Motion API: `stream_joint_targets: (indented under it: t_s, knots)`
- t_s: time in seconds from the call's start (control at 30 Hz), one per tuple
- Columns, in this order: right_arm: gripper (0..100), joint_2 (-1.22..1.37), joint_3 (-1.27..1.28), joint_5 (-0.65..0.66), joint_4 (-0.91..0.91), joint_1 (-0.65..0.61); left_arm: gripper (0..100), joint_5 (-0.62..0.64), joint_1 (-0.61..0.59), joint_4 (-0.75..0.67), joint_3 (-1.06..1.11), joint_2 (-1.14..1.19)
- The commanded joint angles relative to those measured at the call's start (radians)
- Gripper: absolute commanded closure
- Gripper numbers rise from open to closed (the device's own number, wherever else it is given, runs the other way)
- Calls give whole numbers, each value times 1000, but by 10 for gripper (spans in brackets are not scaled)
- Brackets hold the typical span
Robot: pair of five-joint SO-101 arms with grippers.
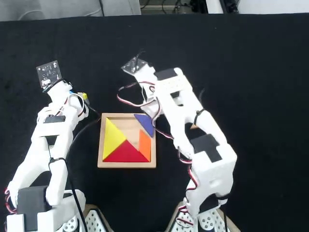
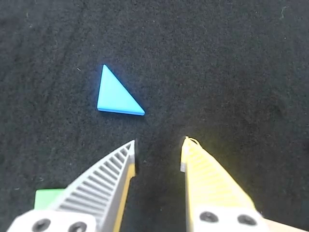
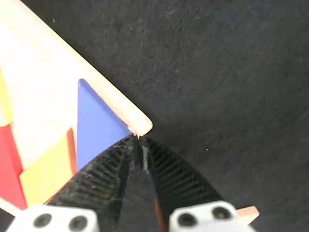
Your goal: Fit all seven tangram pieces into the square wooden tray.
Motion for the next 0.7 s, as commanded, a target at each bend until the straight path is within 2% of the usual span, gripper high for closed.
stream_joint_targets:
  t_s: [0.0,0.2,0.5,0.67]
  knots:
    - [988,-64,2,-6,-21,14,841,6,7,-15,-38,-40]
    - [988,-65,8,-6,-23,9,841,6,7,-15,-39,-40]
    - [988,-68,12,-12,-20,-87,841,6,7,-15,-42,-37]
    - [988,-71,1,-12,-20,-80,841,6,7,-15,-42,-37]
